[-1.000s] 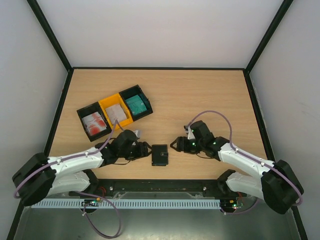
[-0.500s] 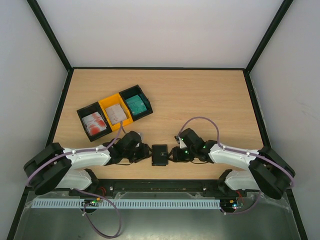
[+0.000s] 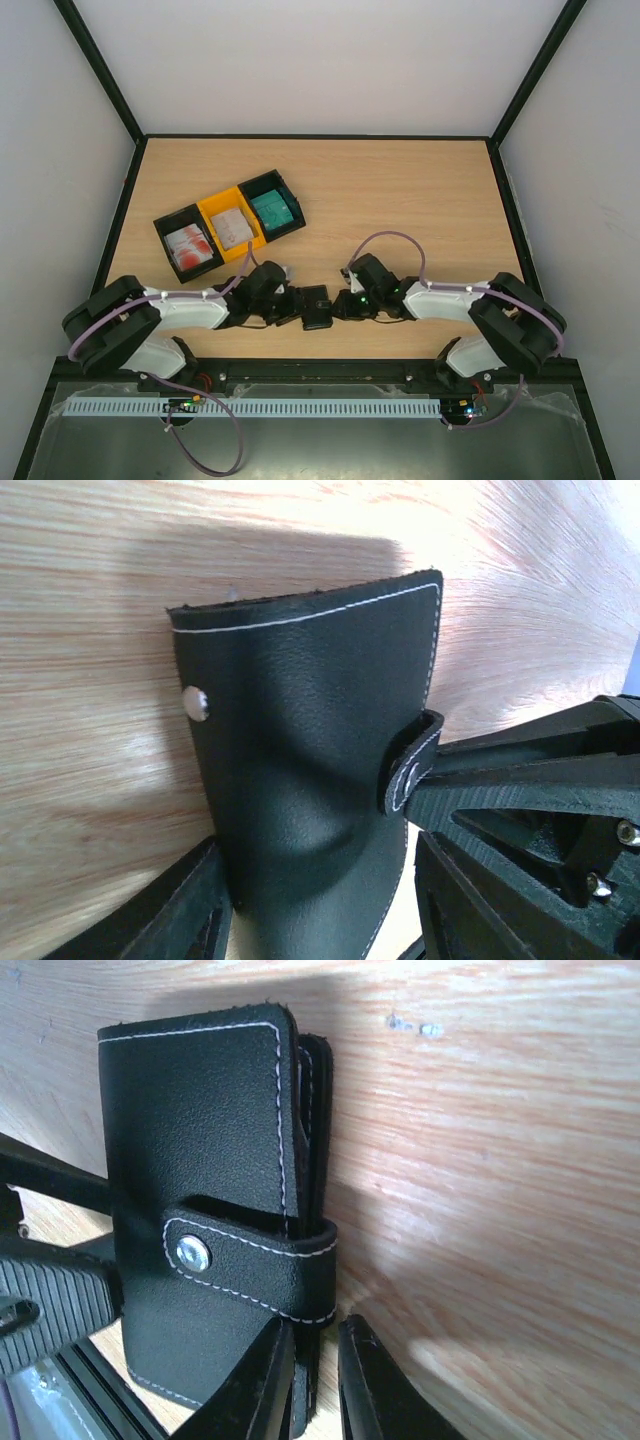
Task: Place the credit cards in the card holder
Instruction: Open the card holder at the center of the board.
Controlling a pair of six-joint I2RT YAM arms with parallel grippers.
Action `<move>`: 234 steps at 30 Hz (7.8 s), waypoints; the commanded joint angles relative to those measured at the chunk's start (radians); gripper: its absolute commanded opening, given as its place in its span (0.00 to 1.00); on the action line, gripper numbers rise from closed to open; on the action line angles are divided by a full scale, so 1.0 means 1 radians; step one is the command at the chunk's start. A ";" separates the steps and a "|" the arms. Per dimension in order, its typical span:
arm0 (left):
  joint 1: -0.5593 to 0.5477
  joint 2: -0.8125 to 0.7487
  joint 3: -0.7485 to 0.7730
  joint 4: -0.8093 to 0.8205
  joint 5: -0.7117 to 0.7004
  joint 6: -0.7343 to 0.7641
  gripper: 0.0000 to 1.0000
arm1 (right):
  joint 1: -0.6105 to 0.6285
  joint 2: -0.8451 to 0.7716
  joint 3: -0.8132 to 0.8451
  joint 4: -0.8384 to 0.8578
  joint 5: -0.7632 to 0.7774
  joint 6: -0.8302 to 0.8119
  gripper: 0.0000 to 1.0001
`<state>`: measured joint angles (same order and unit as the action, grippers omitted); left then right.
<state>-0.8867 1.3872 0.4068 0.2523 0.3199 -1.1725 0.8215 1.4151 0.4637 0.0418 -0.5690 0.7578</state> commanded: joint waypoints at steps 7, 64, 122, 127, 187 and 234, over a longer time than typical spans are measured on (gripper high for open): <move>0.008 0.061 -0.017 0.169 0.058 -0.038 0.51 | 0.005 0.144 0.020 -0.030 0.103 0.011 0.10; 0.057 -0.116 0.046 0.077 -0.012 0.205 0.03 | 0.048 -0.049 0.291 -0.325 0.478 -0.031 0.50; 0.084 -0.137 0.087 0.033 -0.025 0.310 0.02 | 0.057 -0.080 0.176 -0.140 0.420 0.017 0.30; 0.084 -0.126 0.092 0.034 -0.011 0.300 0.02 | 0.056 -0.055 0.172 -0.096 0.410 0.010 0.22; 0.193 0.056 0.214 -0.107 0.009 0.302 0.50 | 0.015 0.002 0.395 -0.536 0.880 -0.083 0.34; 0.193 0.249 0.312 -0.006 0.153 0.263 0.44 | 0.014 -0.102 0.296 -0.319 0.542 -0.070 0.36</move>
<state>-0.6991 1.6203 0.6884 0.2211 0.4473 -0.9237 0.8379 1.3571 0.7704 -0.2817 -0.0662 0.6807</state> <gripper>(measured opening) 0.466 0.372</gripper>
